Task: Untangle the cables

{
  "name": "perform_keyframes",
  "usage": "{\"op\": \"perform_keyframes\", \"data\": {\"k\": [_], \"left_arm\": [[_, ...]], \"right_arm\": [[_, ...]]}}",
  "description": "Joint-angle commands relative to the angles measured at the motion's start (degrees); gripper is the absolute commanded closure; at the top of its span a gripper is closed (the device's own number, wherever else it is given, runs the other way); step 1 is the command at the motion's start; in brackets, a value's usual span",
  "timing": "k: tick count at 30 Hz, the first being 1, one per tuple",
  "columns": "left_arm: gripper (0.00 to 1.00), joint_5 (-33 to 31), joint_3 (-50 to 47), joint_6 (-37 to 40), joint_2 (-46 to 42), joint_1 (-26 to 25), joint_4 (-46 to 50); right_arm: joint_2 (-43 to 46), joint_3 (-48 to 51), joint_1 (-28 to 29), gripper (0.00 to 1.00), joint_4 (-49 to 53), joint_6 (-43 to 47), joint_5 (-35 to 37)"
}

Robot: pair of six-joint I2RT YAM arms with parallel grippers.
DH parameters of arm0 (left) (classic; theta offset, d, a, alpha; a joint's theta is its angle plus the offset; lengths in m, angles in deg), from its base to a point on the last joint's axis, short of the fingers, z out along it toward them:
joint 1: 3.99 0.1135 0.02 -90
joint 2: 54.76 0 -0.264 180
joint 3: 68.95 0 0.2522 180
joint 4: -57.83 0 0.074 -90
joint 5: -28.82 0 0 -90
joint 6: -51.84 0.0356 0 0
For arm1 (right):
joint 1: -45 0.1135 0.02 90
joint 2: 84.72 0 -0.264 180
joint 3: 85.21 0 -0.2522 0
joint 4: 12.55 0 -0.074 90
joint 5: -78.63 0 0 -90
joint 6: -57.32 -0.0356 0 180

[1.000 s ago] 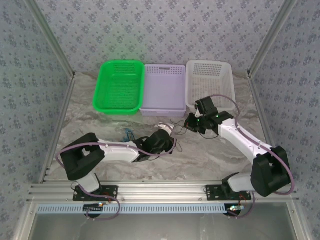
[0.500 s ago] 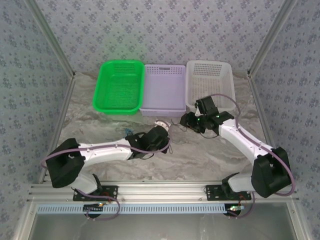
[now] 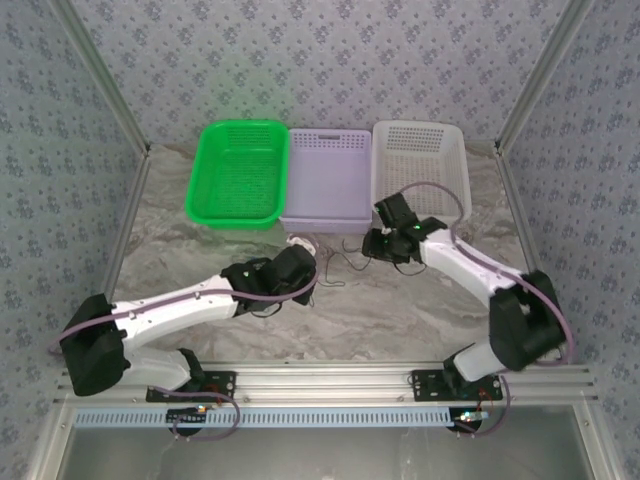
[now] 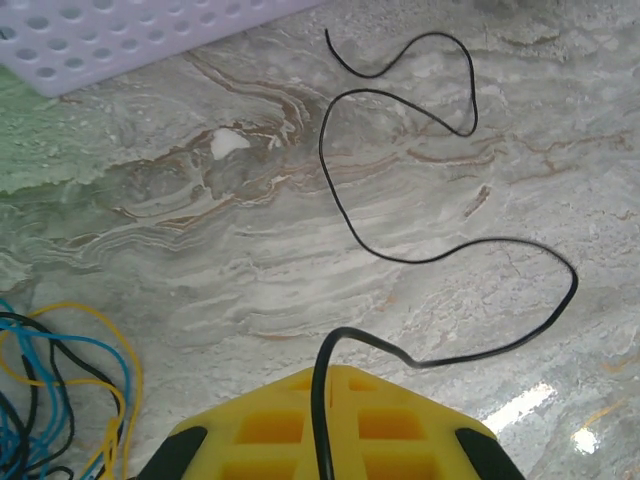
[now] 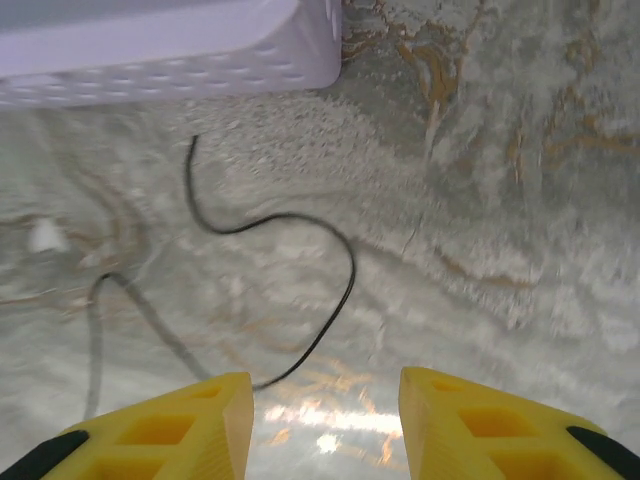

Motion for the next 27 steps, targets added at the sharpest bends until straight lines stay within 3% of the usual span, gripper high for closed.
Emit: {"op": "perform_keyframes", "data": {"k": [1, 11, 21, 27], "left_arm": [[1.0, -0.01, -1.48, 1.08, -1.7, 0.51, 2.48], [1.0, -0.54, -2.3, 1.16, -4.36, 1.31, 4.33], [1.0, -1.46, -2.49, 1.49, -6.24, 2.14, 6.79], [1.0, -1.09, -2.6, 1.63, -6.34, 2.47, 6.66]], "right_arm": [[-6.52, -6.48, 1.7, 0.55, 4.64, 9.77, 9.16], [-19.98, -16.31, 5.39, 0.5, 9.68, 18.57, 12.61], [-21.46, -16.22, 5.11, 0.44, 10.25, 22.82, 9.58], [-24.83, -18.25, 4.49, 0.47, 9.96, 24.63, 6.25]]}}
